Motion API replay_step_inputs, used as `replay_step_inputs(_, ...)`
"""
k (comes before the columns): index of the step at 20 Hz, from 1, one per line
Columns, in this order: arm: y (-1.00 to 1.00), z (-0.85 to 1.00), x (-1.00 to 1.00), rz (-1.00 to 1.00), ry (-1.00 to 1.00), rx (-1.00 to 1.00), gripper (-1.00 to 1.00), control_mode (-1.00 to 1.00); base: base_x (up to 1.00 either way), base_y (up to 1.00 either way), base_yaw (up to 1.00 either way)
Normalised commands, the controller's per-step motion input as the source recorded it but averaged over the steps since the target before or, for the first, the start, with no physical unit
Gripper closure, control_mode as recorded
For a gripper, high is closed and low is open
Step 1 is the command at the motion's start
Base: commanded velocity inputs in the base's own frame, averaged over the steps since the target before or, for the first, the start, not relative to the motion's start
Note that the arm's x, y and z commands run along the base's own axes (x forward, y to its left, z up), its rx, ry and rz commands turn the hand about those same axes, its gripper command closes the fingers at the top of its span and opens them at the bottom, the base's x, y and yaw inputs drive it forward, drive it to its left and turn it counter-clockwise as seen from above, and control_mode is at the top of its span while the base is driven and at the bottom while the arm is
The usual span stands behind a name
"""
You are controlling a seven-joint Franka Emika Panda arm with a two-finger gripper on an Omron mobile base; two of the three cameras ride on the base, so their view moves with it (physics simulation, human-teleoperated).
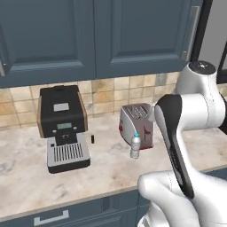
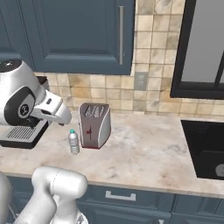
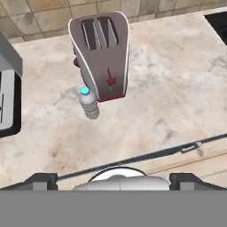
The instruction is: Place the drinks on the dining counter in a tight cluster.
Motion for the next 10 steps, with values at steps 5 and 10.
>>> replay_step_inputs(5, 0.01, -0.29, 0.35, 0.09, -0.09, 0.0, -1.0, -1.0, 0.0, 0.0, 0.0)
replay_step_inputs(10, 0.0, -0.49, 0.06, 0.14, -0.13, 0.02, -1.0, -1.0, 0.0, 0.0, 0.0)
